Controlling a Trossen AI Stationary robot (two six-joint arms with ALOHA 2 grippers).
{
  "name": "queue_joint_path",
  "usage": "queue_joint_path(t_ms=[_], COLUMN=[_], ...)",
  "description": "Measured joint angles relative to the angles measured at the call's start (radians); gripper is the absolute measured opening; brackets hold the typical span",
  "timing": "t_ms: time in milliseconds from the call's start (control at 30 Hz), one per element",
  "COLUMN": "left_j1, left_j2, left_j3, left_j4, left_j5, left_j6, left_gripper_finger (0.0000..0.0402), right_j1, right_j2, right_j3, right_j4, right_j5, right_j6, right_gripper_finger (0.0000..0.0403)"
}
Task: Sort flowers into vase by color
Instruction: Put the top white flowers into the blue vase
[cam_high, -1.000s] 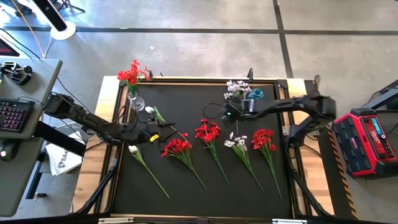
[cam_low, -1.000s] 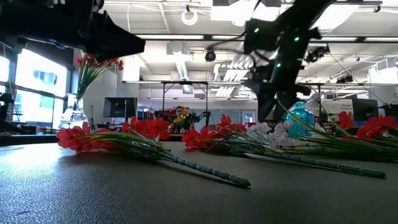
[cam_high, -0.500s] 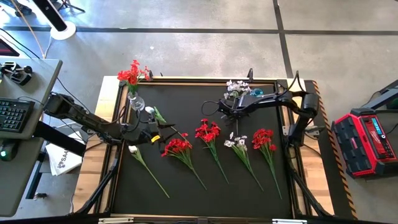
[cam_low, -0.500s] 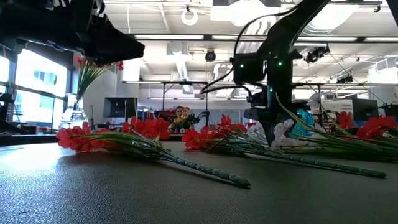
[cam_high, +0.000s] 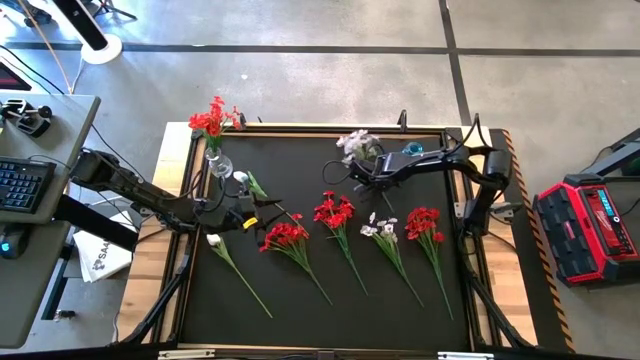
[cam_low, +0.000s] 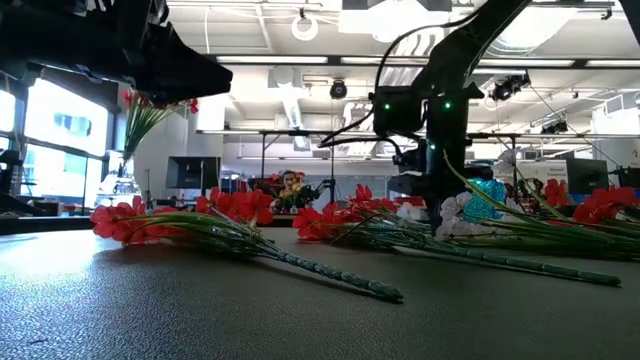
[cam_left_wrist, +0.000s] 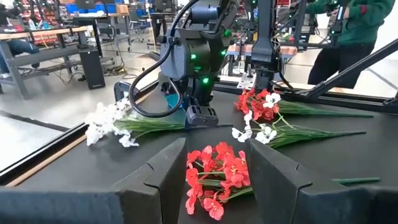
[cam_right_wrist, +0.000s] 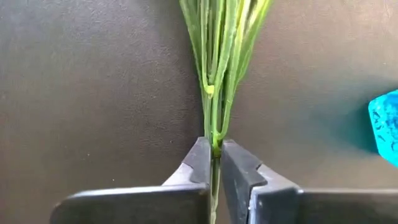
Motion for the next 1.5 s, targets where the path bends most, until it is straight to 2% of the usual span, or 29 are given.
queue_joint_path(t_ms=[167, 267, 400, 500, 600, 733, 900, 1000, 1100, 1200, 1300, 1400, 1500], left_j1=[0.000, 0.000, -0.003, -0.011, -0.025, -0.036, -0.033, -0.025, -0.014, -0.005, 0.001, 0.005, 0.012], left_j2=[0.000, 0.000, 0.000, 0.000, 0.000, 0.000, 0.000, 0.000, 0.000, 0.000, 0.000, 0.000, 0.000], left_j3=[0.000, 0.000, 0.000, 0.000, 0.000, 0.000, 0.000, 0.000, 0.000, 0.000, 0.000, 0.000, 0.000], left_j4=[0.000, -0.002, -0.019, -0.039, -0.045, -0.047, -0.046, -0.045, -0.043, -0.043, -0.043, -0.043, -0.043], left_j5=[0.024, 0.033, 0.036, 0.036, 0.037, 0.037, 0.030, 0.028, 0.027, 0.026, 0.025, 0.025, 0.025], left_j6=[-0.001, -0.015, -0.037, -0.052, -0.052, -0.051, -0.048, -0.032, -0.025, -0.025, -0.025, -0.024, -0.023], left_gripper_finger=[0.0151, 0.0151, 0.0151, 0.0151, 0.0151, 0.0151, 0.0151, 0.0151, 0.0151, 0.0151, 0.0151, 0.0151, 0.0151], right_j1=[0.066, 0.121, 0.201, 0.257, 0.291, 0.318, 0.337, 0.308, 0.255, 0.183, 0.093, -0.006, -0.091], right_j2=[-0.006, -0.038, -0.131, -0.253, -0.416, -0.641, -0.848, -0.920, -0.962, -0.982, -0.984, -0.981, -0.970], right_j3=[-0.002, -0.002, -0.003, -0.040, -0.151, -0.359, -0.600, -0.700, -0.776, -0.836, -0.883, -0.914, -0.938], right_j4=[-0.008, -0.024, -0.059, -0.012, 0.112, 0.400, 0.880, 1.161, 1.435, 1.643, 1.742, 1.744, 1.748], right_j5=[0.004, 0.054, 0.145, 0.220, 0.246, 0.314, 0.469, 0.524, 0.520, 0.503, 0.462, 0.378, 0.346], right_j6=[-0.028, -0.047, -0.043, -0.065, -0.090, -0.162, -0.417, -0.639, -0.833, -0.956, -0.970, -0.904, -0.854], right_gripper_finger=[0.0004, 0.0003, 0.0001, 0.0001, 0.0000, 0.0000, 0.0000, 0.0000, 0.0000, 0.0000, 0.0000, 0.0000, 0.0000])
